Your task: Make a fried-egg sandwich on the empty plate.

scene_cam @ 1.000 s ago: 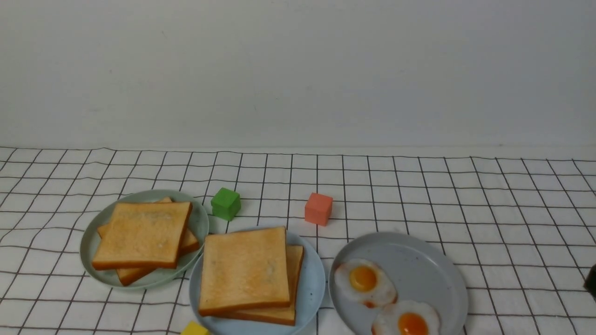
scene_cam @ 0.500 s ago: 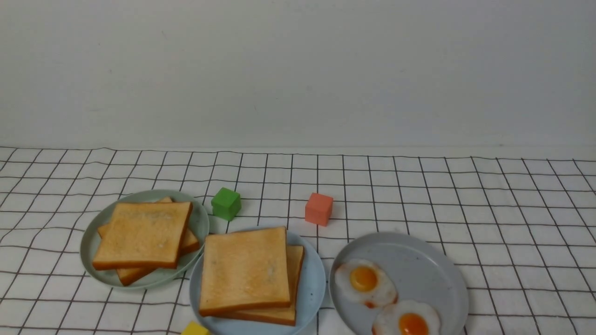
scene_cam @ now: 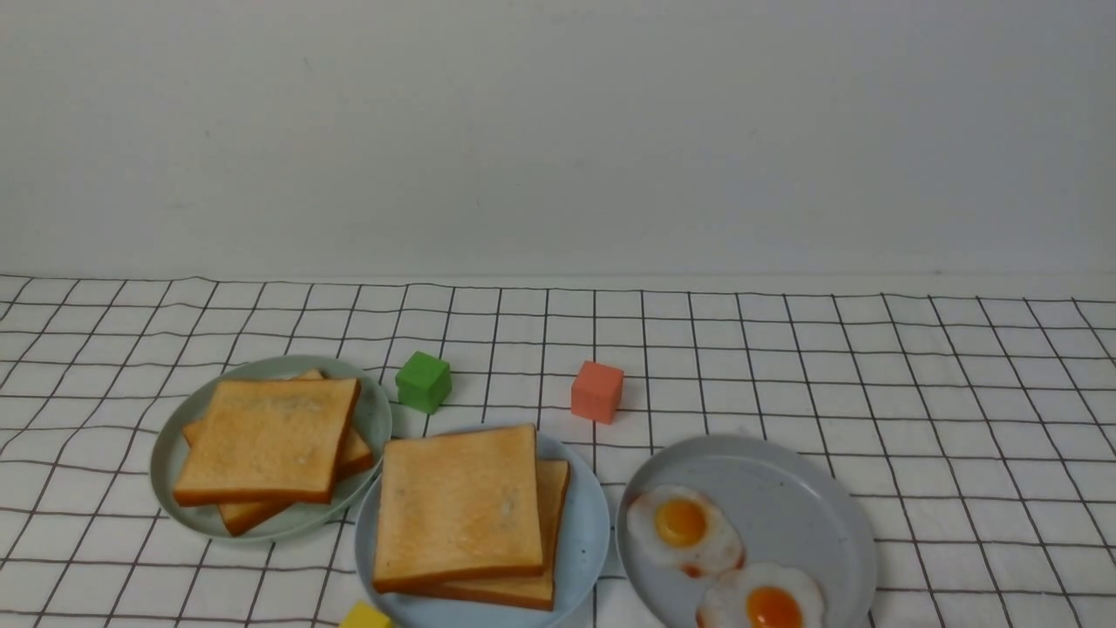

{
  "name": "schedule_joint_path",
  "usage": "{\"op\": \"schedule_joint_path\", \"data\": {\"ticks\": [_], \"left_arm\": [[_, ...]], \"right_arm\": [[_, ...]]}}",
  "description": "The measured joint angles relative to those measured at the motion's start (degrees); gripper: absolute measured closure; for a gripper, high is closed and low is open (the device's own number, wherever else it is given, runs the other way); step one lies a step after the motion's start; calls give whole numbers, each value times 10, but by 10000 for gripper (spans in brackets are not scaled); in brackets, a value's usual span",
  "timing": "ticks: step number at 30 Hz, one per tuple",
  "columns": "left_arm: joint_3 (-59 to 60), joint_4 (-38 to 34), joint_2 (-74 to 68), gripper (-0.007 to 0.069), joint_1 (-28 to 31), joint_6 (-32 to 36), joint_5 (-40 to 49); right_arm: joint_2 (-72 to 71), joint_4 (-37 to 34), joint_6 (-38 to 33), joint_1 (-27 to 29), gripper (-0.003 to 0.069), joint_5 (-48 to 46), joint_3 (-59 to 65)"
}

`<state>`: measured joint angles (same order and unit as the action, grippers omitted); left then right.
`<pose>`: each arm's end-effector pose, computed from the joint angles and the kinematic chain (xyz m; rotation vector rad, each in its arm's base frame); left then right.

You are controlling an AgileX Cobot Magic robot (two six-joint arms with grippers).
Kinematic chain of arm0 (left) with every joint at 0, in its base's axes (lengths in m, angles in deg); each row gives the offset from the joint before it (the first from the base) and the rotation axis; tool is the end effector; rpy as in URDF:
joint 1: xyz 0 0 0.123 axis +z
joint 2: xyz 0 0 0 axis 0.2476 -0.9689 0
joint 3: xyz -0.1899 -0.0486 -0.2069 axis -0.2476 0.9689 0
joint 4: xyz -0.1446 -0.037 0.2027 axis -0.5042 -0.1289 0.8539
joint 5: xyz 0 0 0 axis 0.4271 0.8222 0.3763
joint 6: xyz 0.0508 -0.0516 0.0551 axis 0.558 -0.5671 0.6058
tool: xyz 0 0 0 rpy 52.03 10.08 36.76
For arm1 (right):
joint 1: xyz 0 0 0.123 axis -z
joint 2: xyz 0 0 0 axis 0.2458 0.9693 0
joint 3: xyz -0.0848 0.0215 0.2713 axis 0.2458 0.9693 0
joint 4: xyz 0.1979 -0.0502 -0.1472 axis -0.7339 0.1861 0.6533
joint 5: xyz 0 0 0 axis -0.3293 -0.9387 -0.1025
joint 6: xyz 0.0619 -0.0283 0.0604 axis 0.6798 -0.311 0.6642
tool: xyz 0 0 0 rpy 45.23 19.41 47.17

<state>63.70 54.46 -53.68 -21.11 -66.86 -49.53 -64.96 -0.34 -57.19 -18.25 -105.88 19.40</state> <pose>0.0523 -0.0014 0.1692 -0.0943 1.8899 -0.1517 0.0512 0.0086 0.1732 -0.0049 1.8873 0.1719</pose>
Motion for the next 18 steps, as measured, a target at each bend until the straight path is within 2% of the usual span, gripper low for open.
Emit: {"op": "schedule_joint_path", "data": {"ticks": [18], "left_arm": [[0,0,0,552,0,0,0]], "right_arm": [[0,0,1,0,526,1,0]]}}
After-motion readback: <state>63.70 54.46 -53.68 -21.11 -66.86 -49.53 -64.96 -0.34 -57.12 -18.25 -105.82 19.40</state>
